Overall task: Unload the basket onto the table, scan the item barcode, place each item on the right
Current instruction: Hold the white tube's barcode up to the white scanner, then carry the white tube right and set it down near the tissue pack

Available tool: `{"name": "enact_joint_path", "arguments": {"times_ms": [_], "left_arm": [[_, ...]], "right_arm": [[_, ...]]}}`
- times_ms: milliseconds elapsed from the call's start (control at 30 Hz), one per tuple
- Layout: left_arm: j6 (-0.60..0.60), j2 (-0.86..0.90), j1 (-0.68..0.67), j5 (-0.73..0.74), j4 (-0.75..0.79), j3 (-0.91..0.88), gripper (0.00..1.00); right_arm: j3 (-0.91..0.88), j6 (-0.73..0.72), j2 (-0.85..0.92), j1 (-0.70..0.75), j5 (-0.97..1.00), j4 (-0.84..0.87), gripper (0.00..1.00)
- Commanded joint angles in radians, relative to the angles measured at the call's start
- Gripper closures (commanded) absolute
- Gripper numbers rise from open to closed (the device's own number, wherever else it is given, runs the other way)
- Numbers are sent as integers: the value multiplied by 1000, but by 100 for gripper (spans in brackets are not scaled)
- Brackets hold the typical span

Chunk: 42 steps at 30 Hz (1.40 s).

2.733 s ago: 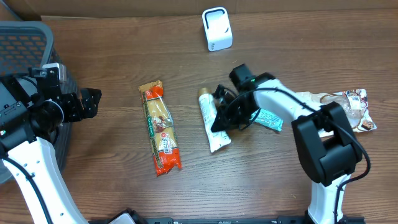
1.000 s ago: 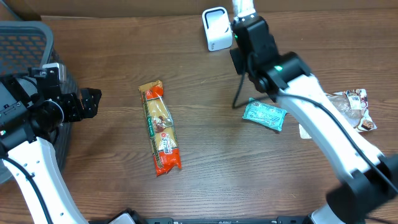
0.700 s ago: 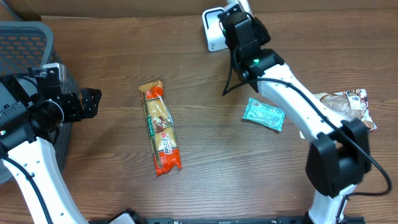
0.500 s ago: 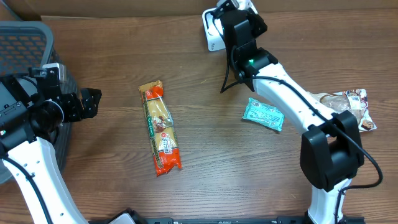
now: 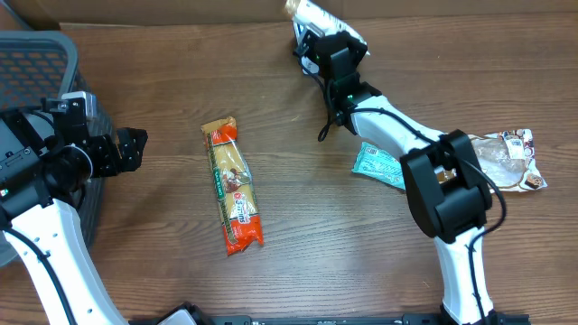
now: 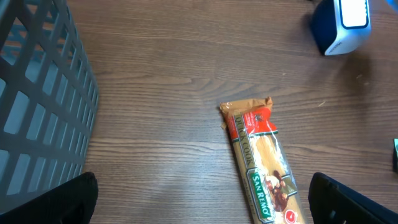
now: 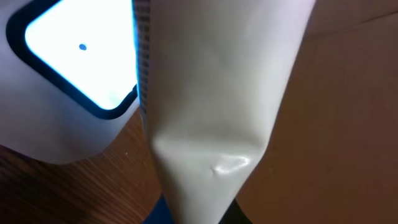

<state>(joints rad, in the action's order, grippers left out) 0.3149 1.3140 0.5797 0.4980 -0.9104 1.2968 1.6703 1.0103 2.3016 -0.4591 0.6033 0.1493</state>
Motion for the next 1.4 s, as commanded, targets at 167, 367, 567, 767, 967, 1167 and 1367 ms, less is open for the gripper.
{"name": "enact_joint_path", "arguments": {"times_ms": [167, 367, 567, 767, 967, 1167, 1367], "left_arm": [[14, 1, 2, 16, 2, -1, 0], [14, 1, 2, 16, 2, -1, 0], [14, 1, 2, 16, 2, -1, 0], [14, 1, 2, 16, 2, -1, 0], [14, 1, 2, 16, 2, -1, 0], [14, 1, 2, 16, 2, -1, 0], [14, 1, 2, 16, 2, -1, 1]], "right_arm": [[40, 11, 18, 16, 23, 47, 96], [40, 8, 18, 16, 21, 10, 96], [40, 16, 18, 16, 36, 3, 96], [40, 19, -5, -7, 124, 37, 96], [40, -13, -126, -36, 116, -95, 96], [40, -209, -359, -48, -21, -385, 96], [40, -470, -610, -30, -389, -732, 96]]}}
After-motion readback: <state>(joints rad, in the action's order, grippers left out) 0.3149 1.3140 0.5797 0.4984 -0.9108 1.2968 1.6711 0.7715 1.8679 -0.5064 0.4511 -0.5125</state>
